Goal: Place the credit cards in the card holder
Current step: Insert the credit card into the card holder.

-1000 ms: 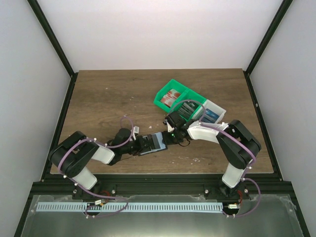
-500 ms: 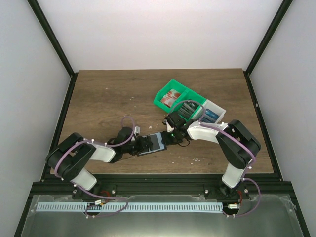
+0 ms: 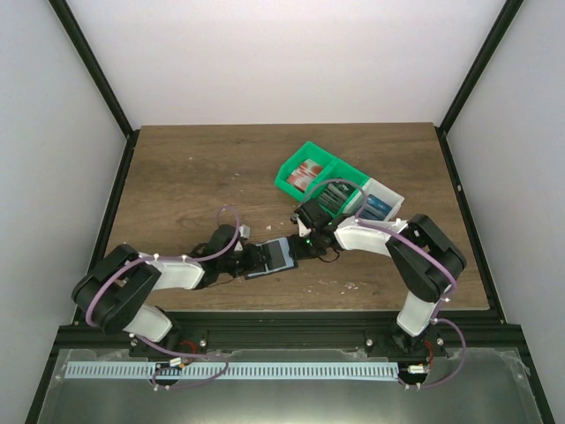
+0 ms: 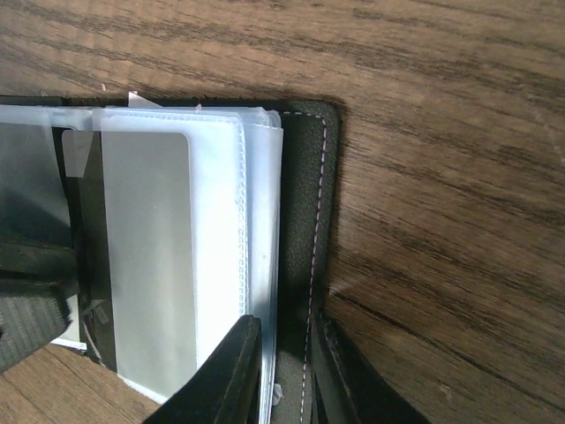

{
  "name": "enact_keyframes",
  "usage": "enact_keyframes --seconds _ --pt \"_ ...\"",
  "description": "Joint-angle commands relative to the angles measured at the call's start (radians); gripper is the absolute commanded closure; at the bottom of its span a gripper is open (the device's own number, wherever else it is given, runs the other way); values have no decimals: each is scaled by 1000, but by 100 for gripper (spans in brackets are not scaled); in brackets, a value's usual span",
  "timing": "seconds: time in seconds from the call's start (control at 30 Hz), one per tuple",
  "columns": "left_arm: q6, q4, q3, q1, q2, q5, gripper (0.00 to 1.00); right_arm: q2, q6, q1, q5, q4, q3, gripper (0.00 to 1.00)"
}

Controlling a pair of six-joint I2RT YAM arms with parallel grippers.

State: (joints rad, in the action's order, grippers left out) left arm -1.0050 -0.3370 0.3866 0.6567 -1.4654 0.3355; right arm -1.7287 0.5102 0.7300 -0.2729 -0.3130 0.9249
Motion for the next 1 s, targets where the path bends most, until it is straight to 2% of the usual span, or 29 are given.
enact_keyframes --seconds 0.0,0.13,0.2,0.7,0.83,0.97 --pt "21 -1 3 2 -73 20 79 -25 1 9 -8 -3 -13 83" --pt "10 -56 -10 2 -98 36 91 -19 5 10 -4 7 -20 83" --pt "4 -77 -19 2 -105 42 93 -20 5 9 -3 8 -20 83" --pt "-8 -192 7 8 -169 138 94 -16 3 9 -12 7 -14 83" --pt "-3 -134 17 8 -139 115 94 -3 14 9 17 1 -12 83" --pt "65 39 63 8 -65 60 88 54 33 9 100 -30 -3 81"
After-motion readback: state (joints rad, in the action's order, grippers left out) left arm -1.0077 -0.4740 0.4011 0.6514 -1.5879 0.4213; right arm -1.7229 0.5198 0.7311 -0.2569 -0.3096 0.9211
